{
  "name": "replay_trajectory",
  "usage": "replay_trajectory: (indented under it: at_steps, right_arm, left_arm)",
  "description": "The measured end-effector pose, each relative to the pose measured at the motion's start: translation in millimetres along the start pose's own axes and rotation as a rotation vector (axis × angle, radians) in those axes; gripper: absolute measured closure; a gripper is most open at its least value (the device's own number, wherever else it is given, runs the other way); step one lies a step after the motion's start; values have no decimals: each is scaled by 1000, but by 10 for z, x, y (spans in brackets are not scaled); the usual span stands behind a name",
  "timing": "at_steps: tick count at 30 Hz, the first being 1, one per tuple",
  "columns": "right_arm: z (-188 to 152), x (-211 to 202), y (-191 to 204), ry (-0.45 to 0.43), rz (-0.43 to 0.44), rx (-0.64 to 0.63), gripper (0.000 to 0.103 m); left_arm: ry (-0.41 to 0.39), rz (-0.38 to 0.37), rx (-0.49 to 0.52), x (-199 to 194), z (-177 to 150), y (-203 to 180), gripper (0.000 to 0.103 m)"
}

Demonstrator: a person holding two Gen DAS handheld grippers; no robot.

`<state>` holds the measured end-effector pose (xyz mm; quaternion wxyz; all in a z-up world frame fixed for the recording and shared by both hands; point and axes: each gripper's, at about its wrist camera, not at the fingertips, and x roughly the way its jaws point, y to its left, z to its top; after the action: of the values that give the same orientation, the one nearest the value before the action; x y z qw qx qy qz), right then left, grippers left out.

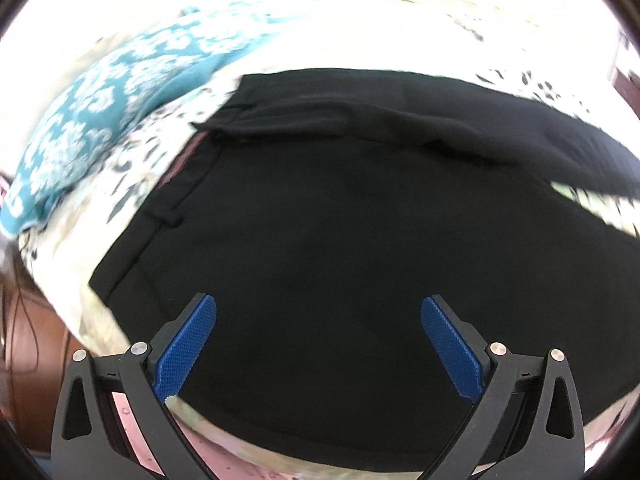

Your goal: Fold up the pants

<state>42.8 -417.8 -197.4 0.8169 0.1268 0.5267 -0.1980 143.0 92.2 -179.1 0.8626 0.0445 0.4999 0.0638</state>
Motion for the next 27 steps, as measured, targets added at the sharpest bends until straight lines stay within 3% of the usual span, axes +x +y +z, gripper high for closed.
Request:
replay_trajectory:
  at_steps: [7,16,19,22,24,27]
  right_arm:
    - [2,7,3,-1,-7,-4,0]
    - [8,19,3,-4,-5,-6,0]
    - [37,1,-1,10,0,-10,0]
    - [142,-150,-60,-32,15,-22,0]
    - [353,-296,-140,-98,31,-36,0]
    - [928,-391,-281,-147,32,-67,0]
  left_arm:
    - [25,-100,-15,3,126,-208,1]
    - [-76,-66,-114,65,1002,-145,1]
    - [-53,-23,-151,295,1243,-107,1]
    - [26,70,-172,649,1143,-83,0]
    - [23,12,-229,778,955,10,0]
    - [-71,-53,-288,799,751,81,1]
